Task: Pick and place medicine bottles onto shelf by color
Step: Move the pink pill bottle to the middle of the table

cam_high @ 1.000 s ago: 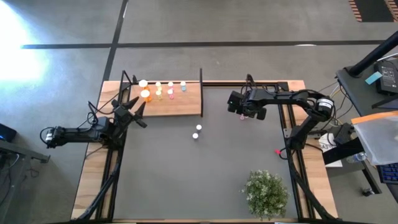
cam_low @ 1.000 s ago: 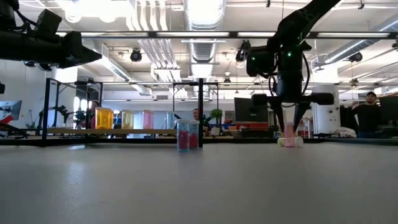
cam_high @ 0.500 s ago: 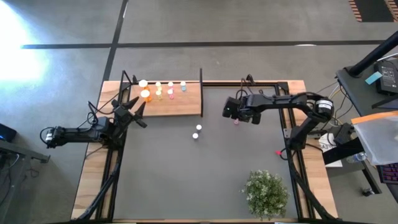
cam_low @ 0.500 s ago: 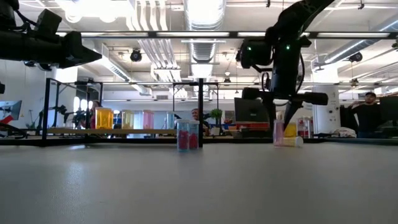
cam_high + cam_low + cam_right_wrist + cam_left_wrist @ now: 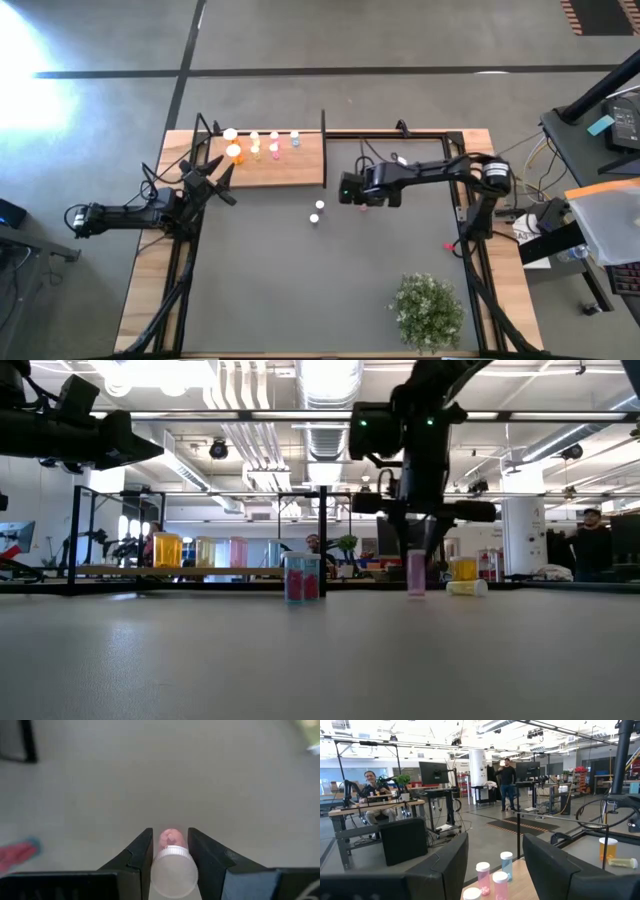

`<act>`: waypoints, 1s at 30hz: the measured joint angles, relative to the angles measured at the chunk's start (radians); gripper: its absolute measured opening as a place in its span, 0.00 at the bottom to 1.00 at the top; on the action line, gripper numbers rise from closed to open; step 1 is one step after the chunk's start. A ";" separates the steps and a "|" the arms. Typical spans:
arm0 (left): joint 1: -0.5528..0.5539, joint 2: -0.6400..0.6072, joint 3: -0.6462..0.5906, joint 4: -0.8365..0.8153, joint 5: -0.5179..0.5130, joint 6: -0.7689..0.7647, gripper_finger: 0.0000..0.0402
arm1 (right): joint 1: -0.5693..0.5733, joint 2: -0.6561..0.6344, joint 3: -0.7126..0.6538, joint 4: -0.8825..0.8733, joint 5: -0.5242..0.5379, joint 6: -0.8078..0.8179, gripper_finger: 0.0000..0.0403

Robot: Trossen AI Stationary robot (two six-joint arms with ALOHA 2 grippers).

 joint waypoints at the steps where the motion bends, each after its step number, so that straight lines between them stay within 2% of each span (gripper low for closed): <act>1: 0.000 0.000 0.000 0.000 0.000 0.000 0.43 | 0.008 0.015 0.017 -0.005 0.000 -0.001 0.26; 12: 0.000 0.000 0.000 0.000 0.000 0.000 0.43 | 0.072 0.138 0.190 -0.030 0.011 -0.043 0.24; 30: 0.000 0.000 0.000 0.000 0.000 0.000 0.43 | 0.096 0.290 0.412 -0.081 0.015 -0.122 0.24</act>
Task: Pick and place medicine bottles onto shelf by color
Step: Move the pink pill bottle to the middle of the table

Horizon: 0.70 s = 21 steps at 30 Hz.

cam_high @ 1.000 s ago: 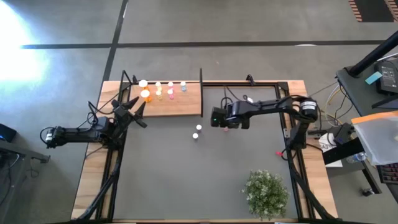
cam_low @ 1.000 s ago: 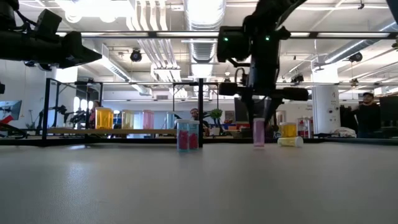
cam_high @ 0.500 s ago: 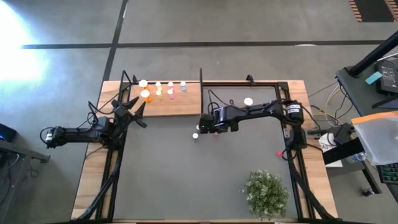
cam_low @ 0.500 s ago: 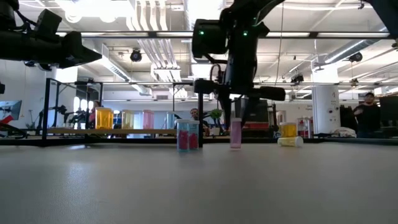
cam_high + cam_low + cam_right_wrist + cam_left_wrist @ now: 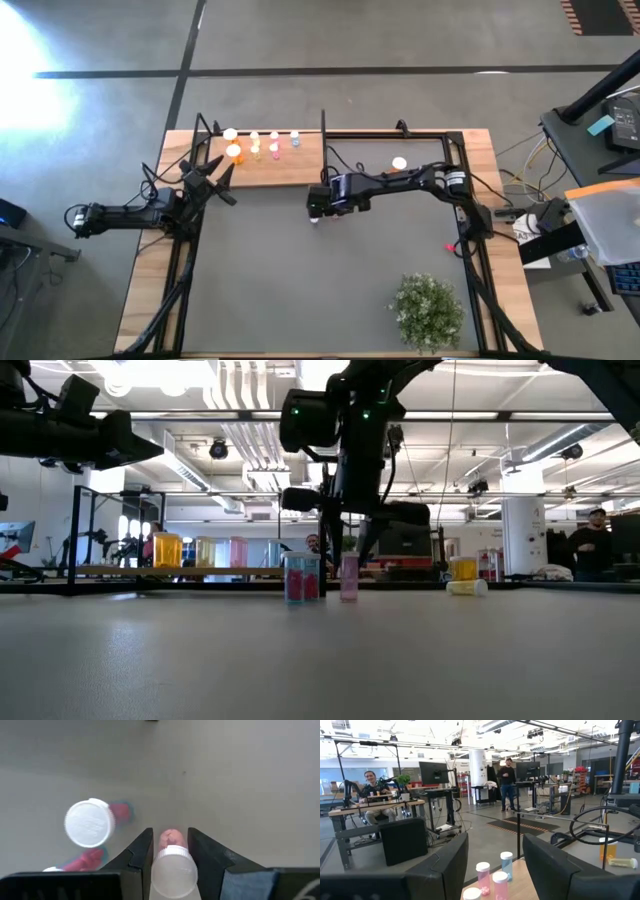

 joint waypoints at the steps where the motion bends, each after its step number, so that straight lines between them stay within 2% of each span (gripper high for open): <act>1: 0.000 0.000 0.000 0.000 0.000 0.000 0.43 | 0.002 0.000 0.003 -0.001 0.000 0.000 0.24; 21: 0.000 0.000 0.000 0.000 0.000 0.000 0.43 | 0.066 -0.003 0.005 0.014 0.046 0.002 0.24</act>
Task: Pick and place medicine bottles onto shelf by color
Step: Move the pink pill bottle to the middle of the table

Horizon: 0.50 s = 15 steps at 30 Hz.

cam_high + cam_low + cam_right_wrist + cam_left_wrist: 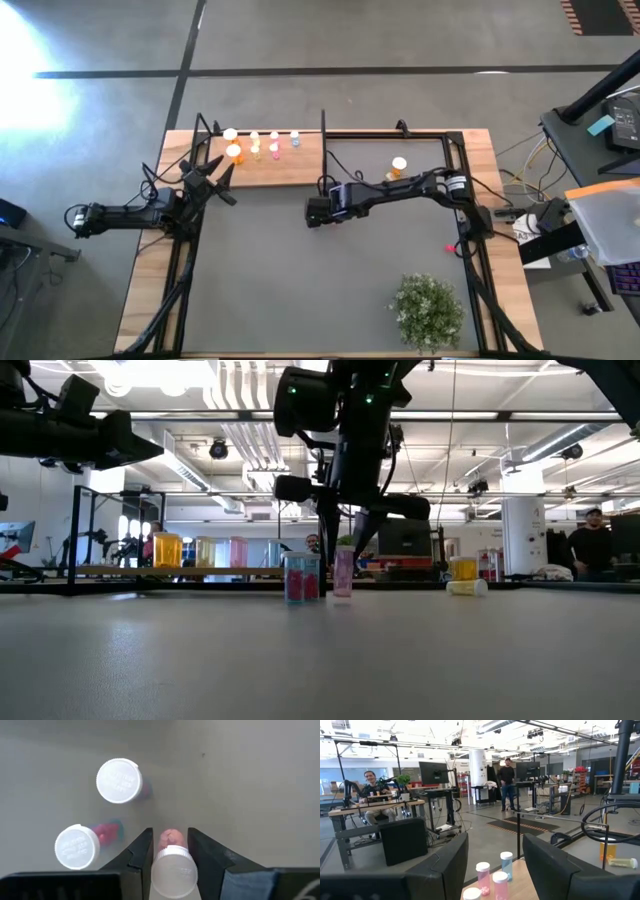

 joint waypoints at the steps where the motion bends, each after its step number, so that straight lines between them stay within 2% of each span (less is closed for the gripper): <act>1: 0.000 0.000 0.000 0.000 0.000 0.000 0.43 | 0.003 0.000 -0.001 0.001 0.000 0.000 0.25; 15: 0.000 0.000 0.000 0.000 0.000 0.000 0.43 | 0.007 0.008 -0.016 0.008 0.002 0.027 0.27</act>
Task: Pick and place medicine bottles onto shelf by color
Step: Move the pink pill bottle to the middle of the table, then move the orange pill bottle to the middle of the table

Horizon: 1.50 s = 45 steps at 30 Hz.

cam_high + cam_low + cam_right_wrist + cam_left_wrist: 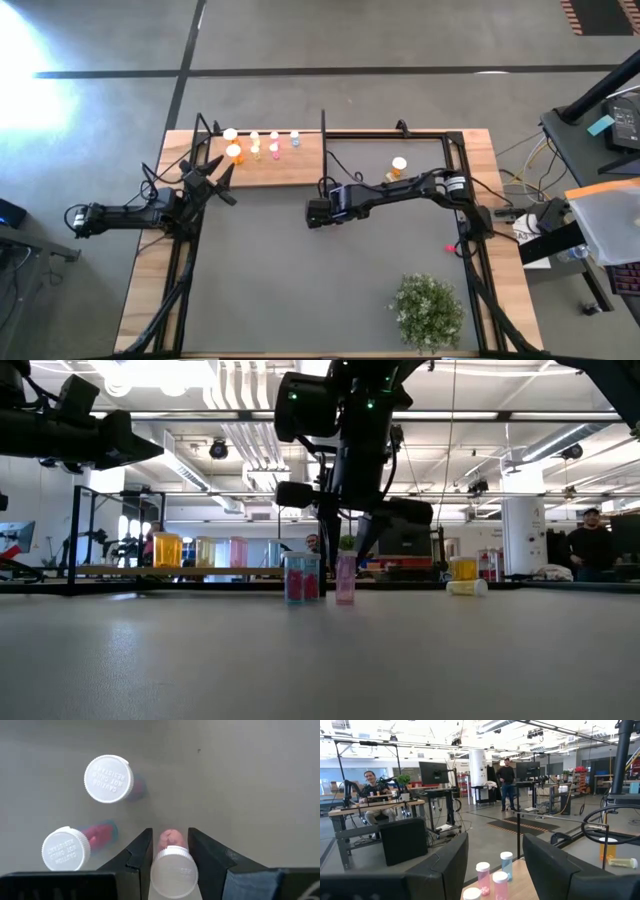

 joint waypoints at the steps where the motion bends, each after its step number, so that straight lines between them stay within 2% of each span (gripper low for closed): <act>1: 0.000 0.000 0.000 0.000 0.000 0.000 0.43 | 0.000 0.002 0.000 0.001 0.001 0.000 0.27; 9: 0.000 0.000 0.000 0.000 0.000 0.000 0.43 | 0.000 0.006 0.000 0.003 0.011 -0.001 0.27; 26: 0.000 0.000 0.000 0.000 0.000 0.000 0.43 | 0.000 -0.035 0.009 -0.055 0.074 -0.048 0.55; 32: 0.000 0.000 0.000 0.000 0.000 0.000 0.43 | -0.001 -0.084 0.009 -0.110 0.137 -0.071 0.61; 36: 0.000 0.000 0.000 0.000 0.000 0.000 0.43 | -0.009 -0.150 0.003 -0.220 0.197 0.007 0.62; 40: 0.000 0.000 0.000 0.000 0.000 0.000 0.43 | -0.019 -0.231 -0.066 -0.277 0.260 0.105 0.61; 45: 0.000 0.000 0.000 0.000 0.000 0.000 0.43 | -0.064 -0.357 -0.238 -0.244 0.294 0.205 0.61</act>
